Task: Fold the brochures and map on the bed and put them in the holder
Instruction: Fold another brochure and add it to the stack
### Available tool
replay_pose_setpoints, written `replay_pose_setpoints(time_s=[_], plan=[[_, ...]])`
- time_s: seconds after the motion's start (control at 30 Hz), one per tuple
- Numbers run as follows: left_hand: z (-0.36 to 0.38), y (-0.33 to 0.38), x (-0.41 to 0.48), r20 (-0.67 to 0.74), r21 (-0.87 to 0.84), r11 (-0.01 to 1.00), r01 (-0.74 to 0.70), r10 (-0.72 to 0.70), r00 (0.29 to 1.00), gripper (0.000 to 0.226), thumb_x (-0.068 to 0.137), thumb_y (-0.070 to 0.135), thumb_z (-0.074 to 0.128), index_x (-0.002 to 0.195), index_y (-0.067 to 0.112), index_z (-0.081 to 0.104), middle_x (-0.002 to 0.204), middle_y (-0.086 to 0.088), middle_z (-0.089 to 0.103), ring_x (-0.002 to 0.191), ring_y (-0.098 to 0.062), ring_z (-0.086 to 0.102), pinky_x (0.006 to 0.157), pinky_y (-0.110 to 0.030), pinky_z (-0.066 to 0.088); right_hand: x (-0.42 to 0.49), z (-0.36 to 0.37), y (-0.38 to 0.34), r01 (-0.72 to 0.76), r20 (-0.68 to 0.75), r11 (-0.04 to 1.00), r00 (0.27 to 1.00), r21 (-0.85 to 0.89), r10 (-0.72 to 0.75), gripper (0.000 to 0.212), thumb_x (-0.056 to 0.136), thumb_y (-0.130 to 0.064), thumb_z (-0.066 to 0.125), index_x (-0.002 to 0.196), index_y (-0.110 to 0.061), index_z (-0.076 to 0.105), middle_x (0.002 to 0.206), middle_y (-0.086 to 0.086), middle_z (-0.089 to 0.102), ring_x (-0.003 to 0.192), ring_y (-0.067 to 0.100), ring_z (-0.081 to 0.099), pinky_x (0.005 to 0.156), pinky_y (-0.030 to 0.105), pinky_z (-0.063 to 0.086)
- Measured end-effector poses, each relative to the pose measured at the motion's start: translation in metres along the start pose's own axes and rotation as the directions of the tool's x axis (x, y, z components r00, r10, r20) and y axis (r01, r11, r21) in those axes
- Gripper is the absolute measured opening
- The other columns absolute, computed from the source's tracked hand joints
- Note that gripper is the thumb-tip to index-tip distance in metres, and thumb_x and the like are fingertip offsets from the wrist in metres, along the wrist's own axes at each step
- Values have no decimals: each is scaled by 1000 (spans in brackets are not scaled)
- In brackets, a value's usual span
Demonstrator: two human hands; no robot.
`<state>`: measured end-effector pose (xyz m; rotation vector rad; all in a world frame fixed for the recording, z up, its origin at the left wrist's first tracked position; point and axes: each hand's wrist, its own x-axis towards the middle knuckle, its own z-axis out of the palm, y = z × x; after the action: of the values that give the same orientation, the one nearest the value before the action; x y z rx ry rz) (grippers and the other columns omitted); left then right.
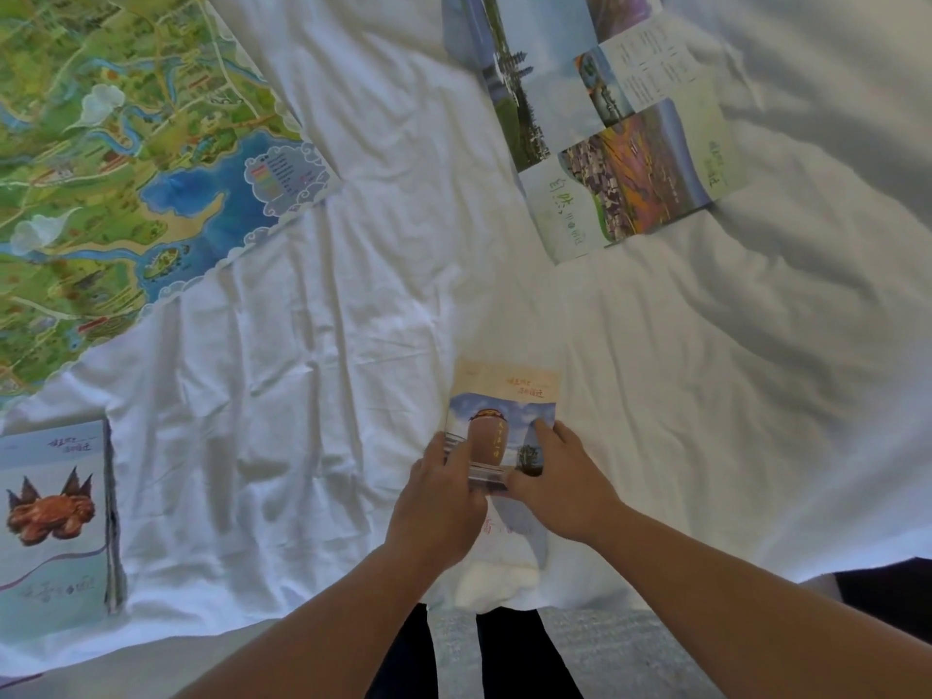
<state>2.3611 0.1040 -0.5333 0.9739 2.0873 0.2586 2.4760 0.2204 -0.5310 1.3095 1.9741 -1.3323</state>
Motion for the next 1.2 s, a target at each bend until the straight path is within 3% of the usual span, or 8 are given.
replay_pose_setpoints(time_s=[0.07, 0.17, 0.27, 0.37, 0.63, 0.83, 1.03, 1.2], plan=[[-2, 5, 1, -31, -71, 997, 36, -38, 999, 30, 92, 19, 50, 122, 23, 54, 126, -4, 49, 112, -25, 51, 90, -28, 38, -1, 0, -5, -29, -17, 998, 999, 53, 30, 69, 95, -34, 57, 152, -18, 23, 156, 4, 25, 137, 23, 36, 103, 30, 35], [-8, 5, -3, -46, -110, 992, 59, -65, 997, 25, 95, 29, 53, 119, 22, 56, 127, -2, 49, 113, -23, 53, 90, -30, 42, -3, -6, -12, -39, -50, 992, 998, 123, 46, 57, 97, -30, 54, 148, -17, 33, 152, 6, 31, 130, 22, 43, 96, 26, 36], [-21, 7, -14, -54, -155, 986, 54, -64, 996, 29, 95, 40, 55, 119, 24, 58, 128, 4, 48, 113, -16, 53, 91, -28, 44, -11, -13, -23, 41, -96, 986, 995, 160, -26, 38, 94, -22, 56, 131, -16, 51, 134, 5, 49, 110, 16, 54, 85, 22, 42], [-42, 12, -31, -56, -194, 979, 61, -73, 996, 31, 94, 45, 54, 120, 30, 59, 127, 9, 47, 108, -11, 56, 90, -32, 49, -25, -20, -39, 101, -128, 979, 989, 178, -79, 25, 90, -20, 57, 115, -17, 56, 119, 2, 55, 96, 10, 58, 76, 23, 48], [-120, 13, -95, -213, -302, 950, 73, -143, 967, 32, 90, 50, 58, 120, 37, 59, 126, 16, 49, 102, -6, 61, 91, -31, 51, -81, -33, -123, 288, -106, 936, 957, 205, -271, 26, 87, -13, 58, 113, -19, 59, 107, 5, 63, 92, 17, 66, 81, 43, 58], [-158, -21, -142, -328, -323, 943, 76, -187, 926, 36, 90, 43, 61, 124, 32, 55, 128, 12, 54, 105, -9, 61, 91, -31, 52, -124, -8, -187, 367, -120, 918, 929, 152, -351, 20, 87, -20, 63, 107, -21, 60, 103, 1, 66, 86, 8, 67, 78, 32, 58], [-200, -77, -183, -421, -282, 959, 26, -148, 895, 32, 91, 39, 60, 120, 26, 57, 125, 5, 53, 107, -14, 59, 91, -35, 50, -157, 40, -250, 415, -127, 886, 909, 208, -396, 24, 79, -14, 64, 103, -18, 66, 97, 5, 72, 84, 24, 72, 78, 53, 58], [-235, -136, -221, -469, -233, 972, 10, -122, 875, 26, 91, 30, 55, 116, 24, 58, 126, 1, 52, 110, -17, 56, 93, -35, 47, -183, 95, -301, 450, -158, 849, 893, 277, -421, 35, 65, -28, 63, 98, -20, 68, 95, 4, 73, 85, 24, 73, 78, 53, 58]])
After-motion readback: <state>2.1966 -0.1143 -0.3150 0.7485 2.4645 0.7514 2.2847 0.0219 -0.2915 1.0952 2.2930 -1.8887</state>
